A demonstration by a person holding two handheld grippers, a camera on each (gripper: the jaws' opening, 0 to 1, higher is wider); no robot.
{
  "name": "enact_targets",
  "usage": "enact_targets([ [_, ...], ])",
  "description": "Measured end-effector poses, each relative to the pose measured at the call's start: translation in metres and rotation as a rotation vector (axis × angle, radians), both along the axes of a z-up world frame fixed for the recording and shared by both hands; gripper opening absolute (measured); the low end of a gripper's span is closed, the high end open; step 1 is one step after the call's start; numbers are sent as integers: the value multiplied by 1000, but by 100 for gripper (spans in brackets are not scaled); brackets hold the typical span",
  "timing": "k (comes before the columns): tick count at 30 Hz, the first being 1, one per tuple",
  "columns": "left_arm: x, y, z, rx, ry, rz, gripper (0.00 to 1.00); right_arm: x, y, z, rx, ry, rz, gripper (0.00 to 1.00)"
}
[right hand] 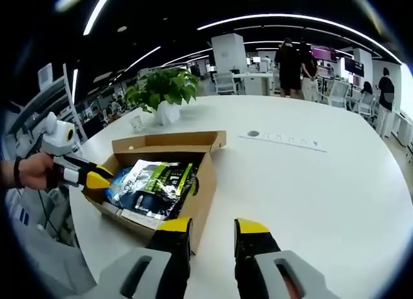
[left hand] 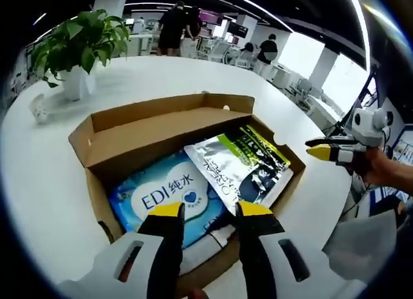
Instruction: Operate the shoe box by opening the lid, removing the specified soft item, and placing it in the target area until the item is outside and the box remains undamaged.
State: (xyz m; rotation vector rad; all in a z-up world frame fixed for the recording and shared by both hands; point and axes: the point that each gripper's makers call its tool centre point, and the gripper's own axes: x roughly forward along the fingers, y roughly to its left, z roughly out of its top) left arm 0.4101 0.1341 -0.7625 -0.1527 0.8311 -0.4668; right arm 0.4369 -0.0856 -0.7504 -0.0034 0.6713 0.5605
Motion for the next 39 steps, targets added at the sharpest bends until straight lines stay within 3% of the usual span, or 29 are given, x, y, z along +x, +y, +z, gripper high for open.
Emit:
enact_targets([
  [9,3,-20,-12,-41,52,-4,32,-7,4,-3,-4,5,8,22],
  [13,8,-26,-17,-96,75,13,30,-10,3,-6,-11,13,13,22],
  [21,6,-30,-20,-186,112,56,12,-9,-2,-10,-21,30,9,22],
  [29,8,-28,-19,-247,106,102,1,-7,2,-12,-16,33,10,21],
  [39,11,-27,-19,-258,95,135,0,-8,13,-13,-14,39,29,21],
])
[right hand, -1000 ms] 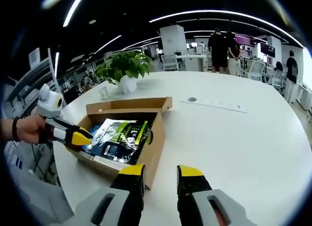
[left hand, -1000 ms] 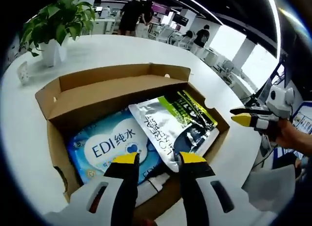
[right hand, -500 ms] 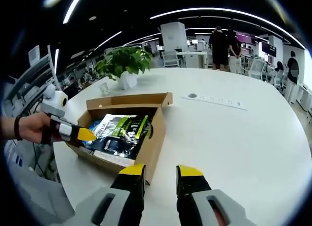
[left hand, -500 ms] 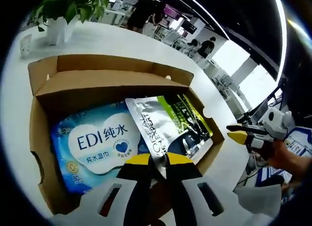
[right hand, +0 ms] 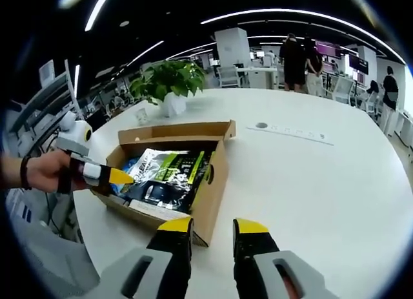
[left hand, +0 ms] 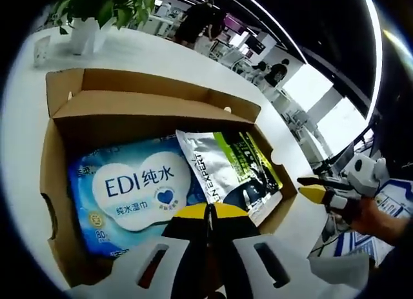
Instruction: Operate the shoe box by opening the lid, removing the specified soft item, and placing it in the target area until the item is outside and the box remains undamaged.
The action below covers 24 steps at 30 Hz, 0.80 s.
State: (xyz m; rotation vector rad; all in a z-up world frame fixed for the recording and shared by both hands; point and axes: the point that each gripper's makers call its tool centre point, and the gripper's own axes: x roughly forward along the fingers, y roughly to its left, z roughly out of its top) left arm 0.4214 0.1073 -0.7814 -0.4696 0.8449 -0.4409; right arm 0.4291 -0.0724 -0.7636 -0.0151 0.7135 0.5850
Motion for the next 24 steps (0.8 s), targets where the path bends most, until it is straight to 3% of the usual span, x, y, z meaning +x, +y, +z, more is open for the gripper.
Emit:
enact_targets([
  [10,-1,7,0,13,1,12,0,2,15,7,5,-12,35,21],
  [20,-4,17,-3,6,13,24,0,2,51,18,30,-26,102,23],
  [24,-5,18,-3,35,10,3,0,6,64,22,39,-29,124,23],
])
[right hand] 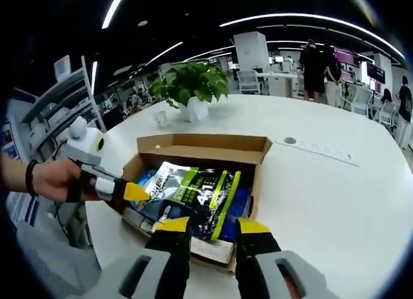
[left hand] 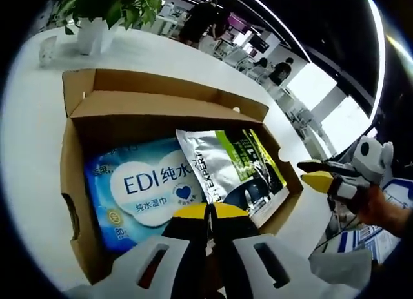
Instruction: Operate the shoe box by opening the lid, removing the specified soft item, and placing it in the target area until the item is outside and the box remains undamaged.
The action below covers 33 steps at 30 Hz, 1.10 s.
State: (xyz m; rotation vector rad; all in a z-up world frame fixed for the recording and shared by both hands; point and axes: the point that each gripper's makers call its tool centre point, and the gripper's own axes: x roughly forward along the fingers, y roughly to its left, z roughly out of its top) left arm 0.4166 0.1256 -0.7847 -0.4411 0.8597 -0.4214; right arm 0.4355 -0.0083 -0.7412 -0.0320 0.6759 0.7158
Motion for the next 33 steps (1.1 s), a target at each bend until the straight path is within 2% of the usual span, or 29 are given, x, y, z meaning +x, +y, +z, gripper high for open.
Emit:
enact_targets([
  [7,-3,10,-2,28,3,0,0,7,19,-3,-18,28,39,26],
  [11,-4,16,-4,40,2,-4,0,10,24,-10,-48,50,46,26],
  [23,-5,19,-6,46,-2,-13,0,20,33,-22,-58,82,51,27],
  [29,-5,19,-7,47,0,-16,0,21,32,-31,-55,121,28,25],
  [33,-4,19,-7,46,0,-16,0,20,36,-31,-37,131,24,18],
])
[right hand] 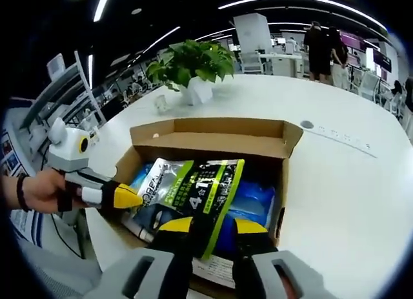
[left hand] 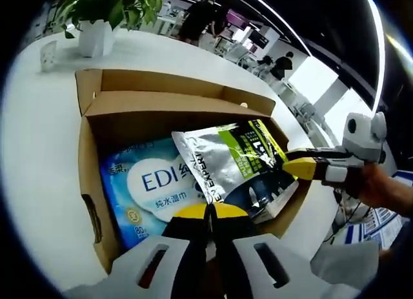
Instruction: Operate the shoe box by opening the lid, removing the specified soft item, and placing it in the target area until the item is outside and the box remains undamaged.
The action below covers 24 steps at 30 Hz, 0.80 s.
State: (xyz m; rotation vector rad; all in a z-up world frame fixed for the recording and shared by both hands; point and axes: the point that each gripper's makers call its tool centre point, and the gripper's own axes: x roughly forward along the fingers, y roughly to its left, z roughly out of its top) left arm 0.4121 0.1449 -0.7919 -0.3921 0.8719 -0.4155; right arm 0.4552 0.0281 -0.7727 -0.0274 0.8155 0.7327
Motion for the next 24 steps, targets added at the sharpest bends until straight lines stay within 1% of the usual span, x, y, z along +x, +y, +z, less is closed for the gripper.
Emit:
enact_targets([
  [3,1,0,0,-3,2,2,0,1,3,-1,12,8,-5,14],
  [7,1,0,0,-4,1,3,0,-1,4,-3,6,8,-14,9],
  [8,0,0,0,-6,1,5,0,0,2,-4,-9,4,-19,7],
  [10,0,0,0,-8,0,7,0,0,0,-5,-14,-1,-26,0],
  [12,0,0,0,-12,0,8,0,0,1,-4,11,4,-33,0],
  [20,0,-1,2,-13,-3,8,0,-4,1,-2,5,-2,-21,0],
  [24,0,-2,5,-24,-5,10,0,-5,-2,-2,0,0,-16,0],
])
